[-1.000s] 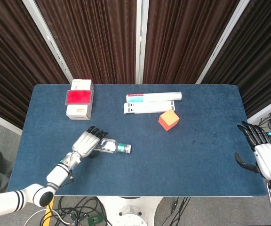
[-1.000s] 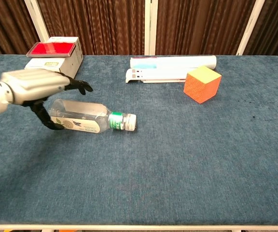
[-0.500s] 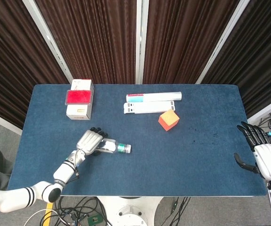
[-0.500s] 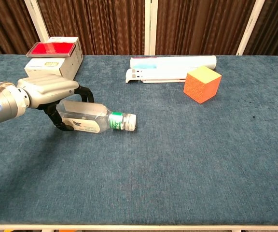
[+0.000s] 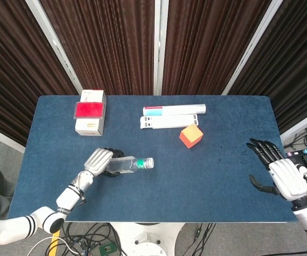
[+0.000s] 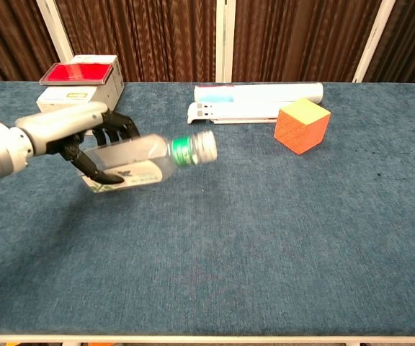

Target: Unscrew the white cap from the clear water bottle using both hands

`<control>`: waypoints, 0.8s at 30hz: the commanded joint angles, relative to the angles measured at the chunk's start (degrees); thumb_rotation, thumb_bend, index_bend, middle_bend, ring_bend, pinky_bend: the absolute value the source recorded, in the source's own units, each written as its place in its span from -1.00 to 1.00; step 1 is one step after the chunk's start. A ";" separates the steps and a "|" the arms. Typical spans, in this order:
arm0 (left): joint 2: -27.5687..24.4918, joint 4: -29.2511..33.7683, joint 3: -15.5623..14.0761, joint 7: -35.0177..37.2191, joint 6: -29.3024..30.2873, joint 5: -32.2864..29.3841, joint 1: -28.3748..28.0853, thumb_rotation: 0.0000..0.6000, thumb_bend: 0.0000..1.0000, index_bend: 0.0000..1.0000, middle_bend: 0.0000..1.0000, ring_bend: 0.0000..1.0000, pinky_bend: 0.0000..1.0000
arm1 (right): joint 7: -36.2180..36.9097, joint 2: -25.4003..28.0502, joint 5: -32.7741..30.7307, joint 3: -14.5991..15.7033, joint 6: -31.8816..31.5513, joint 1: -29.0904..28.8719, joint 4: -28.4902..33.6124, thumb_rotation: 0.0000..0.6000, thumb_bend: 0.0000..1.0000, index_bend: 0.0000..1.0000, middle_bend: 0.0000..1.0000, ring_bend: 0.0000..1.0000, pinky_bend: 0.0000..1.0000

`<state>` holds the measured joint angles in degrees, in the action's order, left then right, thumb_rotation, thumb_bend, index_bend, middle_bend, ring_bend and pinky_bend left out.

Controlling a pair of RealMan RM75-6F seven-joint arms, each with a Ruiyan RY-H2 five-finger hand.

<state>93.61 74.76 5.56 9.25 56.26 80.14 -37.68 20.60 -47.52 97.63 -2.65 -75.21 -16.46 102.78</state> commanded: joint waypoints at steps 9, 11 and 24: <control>2.24 1.41 -0.72 13.54 10.74 9.79 1.59 1.00 -0.30 -0.01 0.02 -0.21 -0.15 | 0.36 1.90 -0.94 -5.25 19.24 -16.57 9.55 1.00 -0.60 -0.70 -0.95 -1.00 -1.00; 2.71 2.10 -0.41 13.40 10.56 9.67 1.20 1.00 -0.30 -0.01 0.02 -0.21 -0.15 | -0.20 1.23 -3.00 -6.47 21.57 -18.70 10.44 1.00 -0.68 -0.70 -0.96 -1.00 -1.00; 3.77 5.30 1.48 12.89 9.25 7.45 -0.20 1.00 -0.30 -0.01 0.02 -0.21 -0.21 | -3.77 -1.43 -9.70 -7.76 30.76 -25.49 11.61 1.00 -0.79 -0.60 -0.96 -1.00 -1.00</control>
<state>97.35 79.95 6.92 22.22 65.62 87.71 -37.77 17.28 -48.74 88.22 -10.46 -44.89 -41.57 114.27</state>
